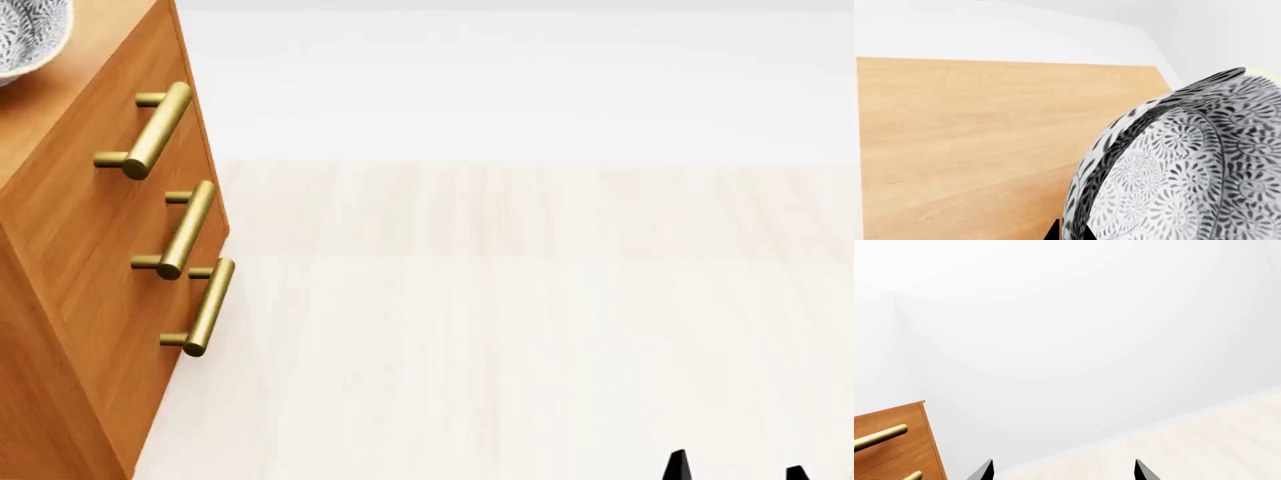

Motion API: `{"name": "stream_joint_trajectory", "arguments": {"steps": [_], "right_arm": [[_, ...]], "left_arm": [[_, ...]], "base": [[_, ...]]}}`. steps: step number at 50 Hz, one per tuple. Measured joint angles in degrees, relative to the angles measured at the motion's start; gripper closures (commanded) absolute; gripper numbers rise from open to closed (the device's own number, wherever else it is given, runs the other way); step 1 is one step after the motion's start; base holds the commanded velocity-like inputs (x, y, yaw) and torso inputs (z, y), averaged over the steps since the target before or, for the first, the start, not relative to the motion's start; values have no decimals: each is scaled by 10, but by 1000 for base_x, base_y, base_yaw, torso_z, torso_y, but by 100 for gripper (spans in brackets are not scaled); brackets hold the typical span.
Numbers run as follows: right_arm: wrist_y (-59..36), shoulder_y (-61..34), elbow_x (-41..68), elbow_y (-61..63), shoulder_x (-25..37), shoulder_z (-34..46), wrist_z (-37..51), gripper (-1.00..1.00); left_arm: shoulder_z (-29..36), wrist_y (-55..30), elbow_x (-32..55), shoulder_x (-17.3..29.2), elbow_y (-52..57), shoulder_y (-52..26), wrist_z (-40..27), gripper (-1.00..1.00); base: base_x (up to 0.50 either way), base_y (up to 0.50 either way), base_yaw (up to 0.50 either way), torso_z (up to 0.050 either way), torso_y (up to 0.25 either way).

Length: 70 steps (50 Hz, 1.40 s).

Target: Put the bowl on top of the cabinet.

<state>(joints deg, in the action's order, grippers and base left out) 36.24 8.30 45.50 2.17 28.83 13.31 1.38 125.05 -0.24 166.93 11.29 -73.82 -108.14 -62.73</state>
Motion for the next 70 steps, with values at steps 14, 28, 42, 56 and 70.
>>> {"name": "stream_joint_trajectory", "arguments": {"steps": [14, 28, 42, 56, 70], "right_arm": [[-1, 0, 1, 0, -1, -1, -2, -100], [0, 3, 2, 2, 0, -2, -4, -100], [0, 5, 2, 4, 0, -3, -5, -100], [0, 8, 2, 8, 1, -4, -8, -100], [3, 15, 3, 15, 2, -6, -10, -100]], "left_arm": [[14, 3, 2, 0, -1, -1, 3, -100], [18, 5, -7, -1, 1, -6, 2, -100], [17, 48, -26, 23, 87, -43, -8, -100], [19, 113, -55, 60, 213, -97, -35, -100], [21, 142, -78, 77, 272, -124, -56, -100]], "base": [[0, 0, 0, 0, 0], [0, 0, 0, 0, 0], [0, 0, 0, 0, 0], [0, 0, 0, 0, 0], [0, 0, 0, 0, 0]]}}
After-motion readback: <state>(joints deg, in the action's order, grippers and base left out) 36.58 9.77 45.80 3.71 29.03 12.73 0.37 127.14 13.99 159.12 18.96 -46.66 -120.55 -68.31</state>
